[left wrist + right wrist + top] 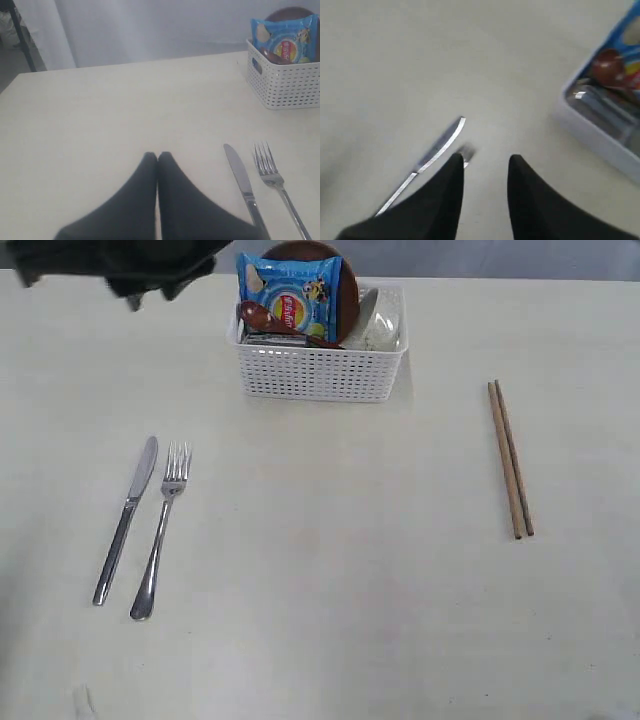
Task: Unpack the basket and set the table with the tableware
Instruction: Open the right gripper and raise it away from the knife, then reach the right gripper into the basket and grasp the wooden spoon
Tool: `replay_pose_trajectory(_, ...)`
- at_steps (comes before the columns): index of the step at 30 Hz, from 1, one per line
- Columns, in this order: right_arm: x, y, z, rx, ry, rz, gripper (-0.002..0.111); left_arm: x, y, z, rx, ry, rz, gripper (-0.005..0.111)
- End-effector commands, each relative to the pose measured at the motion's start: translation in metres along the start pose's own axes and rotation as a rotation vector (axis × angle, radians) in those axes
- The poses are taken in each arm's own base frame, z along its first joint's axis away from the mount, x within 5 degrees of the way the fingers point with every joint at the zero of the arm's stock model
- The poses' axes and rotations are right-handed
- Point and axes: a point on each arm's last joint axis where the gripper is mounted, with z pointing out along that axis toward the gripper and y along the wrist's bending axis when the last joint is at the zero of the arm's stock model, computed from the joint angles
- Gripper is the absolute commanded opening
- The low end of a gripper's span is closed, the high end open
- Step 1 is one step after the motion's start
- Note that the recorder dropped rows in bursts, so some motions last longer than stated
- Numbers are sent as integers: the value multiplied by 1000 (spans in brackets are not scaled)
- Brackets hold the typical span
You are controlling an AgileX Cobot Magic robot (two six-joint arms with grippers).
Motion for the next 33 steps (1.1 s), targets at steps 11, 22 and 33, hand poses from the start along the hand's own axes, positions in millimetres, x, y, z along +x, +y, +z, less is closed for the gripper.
replay_pose_trajectory(11, -15, -132, 5, 134, 41, 19, 30, 1, 0, 0, 6, 0, -3, 0)
replay_pose_trajectory(22, -7, -168, 81, -140, 58, -191, 53, 1, 0, 0, 6, 0, -3, 0)
replay_pose_trajectory(33, -2, -200, 118, -324, -65, -165, 53, 1, 0, 0, 6, 0, -3, 0)
